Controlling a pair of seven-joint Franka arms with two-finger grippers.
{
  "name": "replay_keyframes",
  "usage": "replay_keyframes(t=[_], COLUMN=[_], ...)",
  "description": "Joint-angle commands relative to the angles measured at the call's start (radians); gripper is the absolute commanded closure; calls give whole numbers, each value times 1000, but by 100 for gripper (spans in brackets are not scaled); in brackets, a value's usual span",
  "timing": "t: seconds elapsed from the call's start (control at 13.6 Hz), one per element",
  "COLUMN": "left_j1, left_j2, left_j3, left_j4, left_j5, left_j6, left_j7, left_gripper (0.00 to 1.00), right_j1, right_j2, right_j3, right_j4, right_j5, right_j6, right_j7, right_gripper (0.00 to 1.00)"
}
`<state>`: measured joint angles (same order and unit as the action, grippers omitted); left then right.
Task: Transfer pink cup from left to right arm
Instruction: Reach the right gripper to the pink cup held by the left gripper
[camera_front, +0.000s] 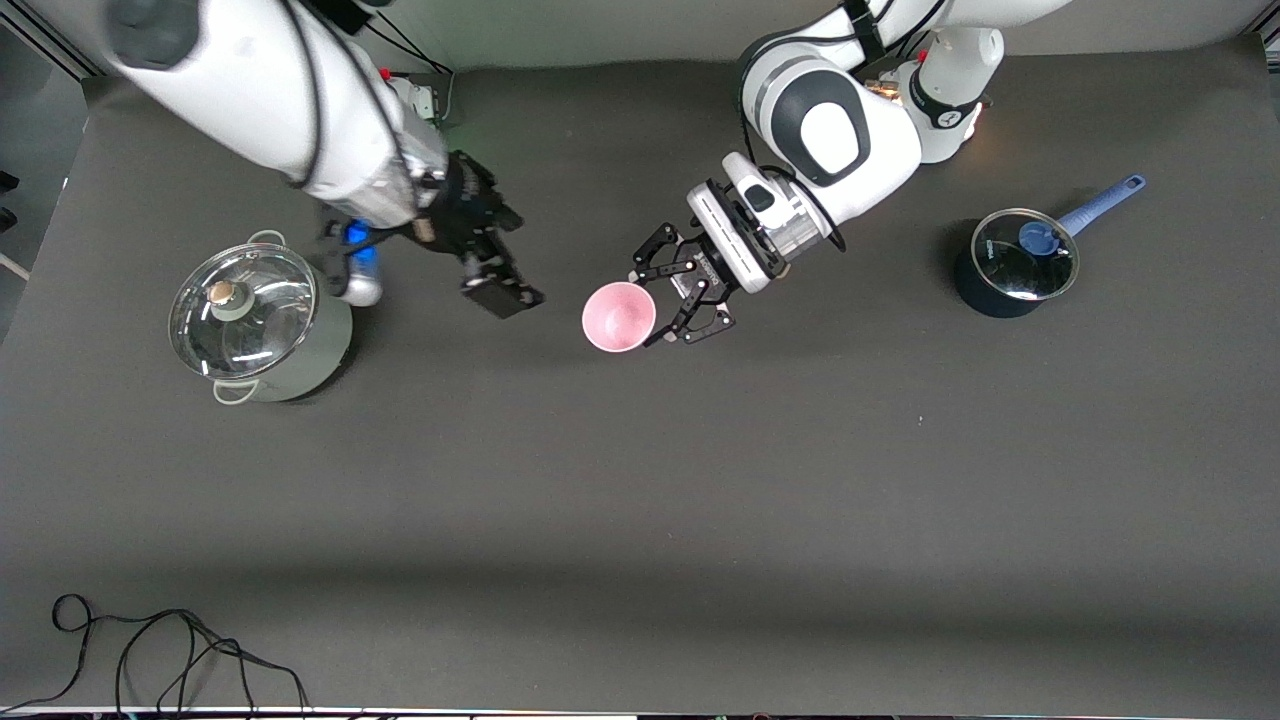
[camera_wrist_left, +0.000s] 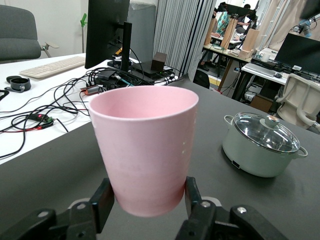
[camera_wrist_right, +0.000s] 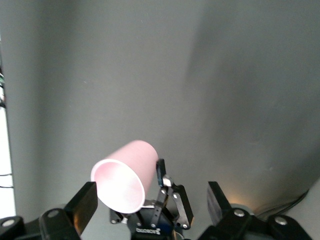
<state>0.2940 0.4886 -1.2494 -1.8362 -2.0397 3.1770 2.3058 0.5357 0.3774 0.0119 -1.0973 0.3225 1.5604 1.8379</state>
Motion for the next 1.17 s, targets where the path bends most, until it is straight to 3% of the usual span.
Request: replay_keyframes(t=[0.0, 0.22, 0.88, 0.95, 1.1], left_j1=[-18, -18, -24, -24, -24], left_j2=[-27, -28, -28, -28, -27], left_j3=[16, 16, 16, 16, 16], left_j4=[9, 9, 12, 12, 12], left_j5=[-23, -23, -23, -23, -23], left_j6=[17, 20, 27, 27, 27], left_j7=[-11, -25, -25, -25, -25], left_gripper=[79, 79, 79, 79, 79], right_j1=[0, 0, 32, 30, 29], right_j2=[78, 100, 172, 172, 172], right_j3=[34, 80, 82, 80, 79], right_j4=[86, 91, 105, 105, 106], right_j5=[9, -3, -54, -54, -54], right_j6=[-20, -31, -3, 6, 15], right_j7=[4, -86, -101, -101, -100], right_gripper=[3, 3, 5, 19, 86])
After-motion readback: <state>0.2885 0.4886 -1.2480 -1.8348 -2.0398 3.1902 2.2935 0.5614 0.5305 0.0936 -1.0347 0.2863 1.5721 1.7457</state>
